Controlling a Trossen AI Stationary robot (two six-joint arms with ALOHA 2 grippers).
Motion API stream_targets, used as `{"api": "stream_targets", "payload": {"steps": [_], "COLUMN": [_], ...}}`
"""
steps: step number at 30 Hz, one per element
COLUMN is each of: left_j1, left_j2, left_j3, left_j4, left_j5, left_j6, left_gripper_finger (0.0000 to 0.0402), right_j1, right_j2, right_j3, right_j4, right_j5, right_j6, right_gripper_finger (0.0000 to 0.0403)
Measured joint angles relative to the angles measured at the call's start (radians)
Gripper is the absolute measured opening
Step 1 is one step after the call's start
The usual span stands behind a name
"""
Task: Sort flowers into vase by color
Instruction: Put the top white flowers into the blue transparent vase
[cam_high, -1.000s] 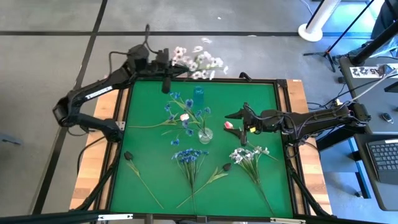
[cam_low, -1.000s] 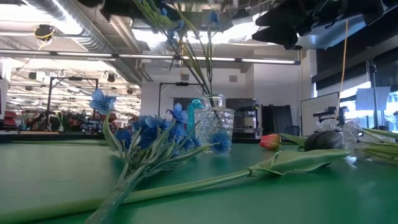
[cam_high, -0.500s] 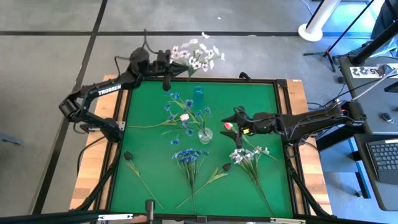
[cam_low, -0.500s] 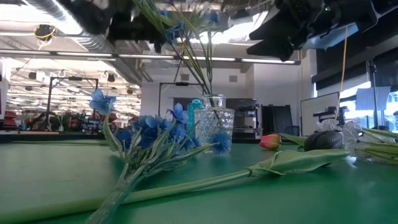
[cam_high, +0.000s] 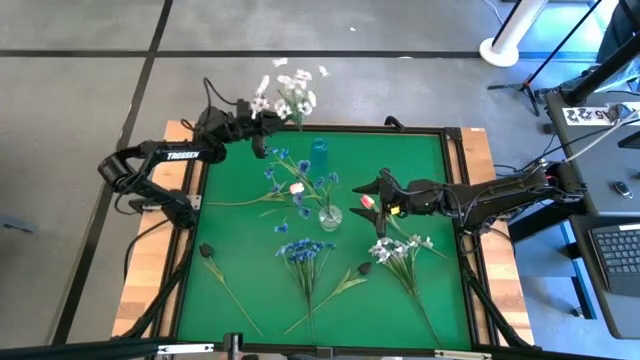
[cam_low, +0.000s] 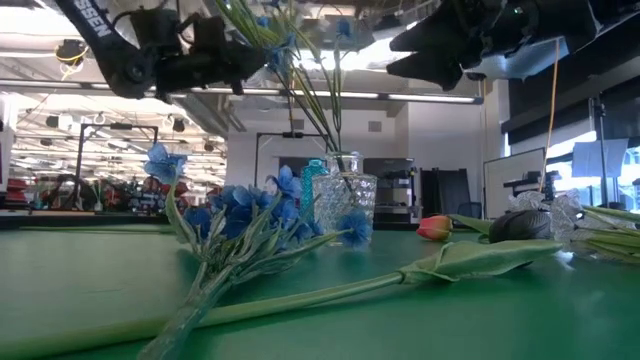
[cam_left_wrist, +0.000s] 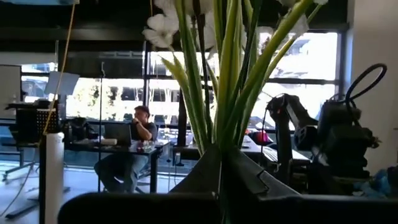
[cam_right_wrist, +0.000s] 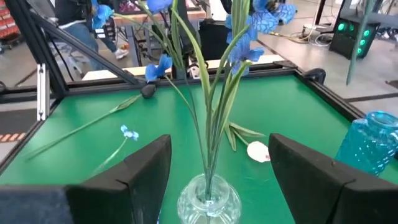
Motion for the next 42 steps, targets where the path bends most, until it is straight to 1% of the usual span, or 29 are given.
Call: {"api": "stream_targets", "payload": {"steps": [4, 7, 10, 15, 19, 24, 27, 42], "left_j1": [-0.009, -0.01, -0.015, -0.028, -0.042, -0.041, -0.041, -0.042], "left_j2": [0.077, 0.152, 0.206, 0.238, 0.24, 0.24, 0.24, 0.24], "left_j3": [0.0, 0.011, 0.041, 0.081, 0.086, 0.086, 0.086, 0.086], "left_j4": [0.058, 0.171, 0.26, 0.251, 0.189, 0.094, 0.068, 0.098], "left_j5": [-0.036, -0.045, -0.025, -0.022, -0.025, -0.056, -0.062, -0.062], "left_j6": [-0.001, -0.073, -0.131, -0.148, -0.089, -0.019, 0.005, 0.002], "left_gripper_finger": [0.0, 0.0, 0.0, 0.0, 0.0, 0.0, 0.0, 0.0], "right_j1": [0.0, 0.0, 0.0, 0.0, 0.0, 0.0, 0.0, 0.0], "right_j2": [0.0, 0.0, 0.0, 0.0, 0.0, 0.0, 0.0, 0.0], "right_j3": [0.0, 0.0, 0.0, 0.0, 0.0, 0.0, 0.0, 0.0], "right_j4": [0.005, -0.009, -0.023, -0.029, -0.028, -0.028, -0.028, -0.029], "right_j5": [0.0, 0.0, 0.0, 0.0, 0.0, 0.0, 0.0, 0.0], "right_j6": [-0.017, -0.02, -0.02, -0.011, -0.003, 0.0, 0.0, 0.0], "right_gripper_finger": [0.0268, 0.0268, 0.0268, 0.0268, 0.0268, 0.0268, 0.0268, 0.0268]}}
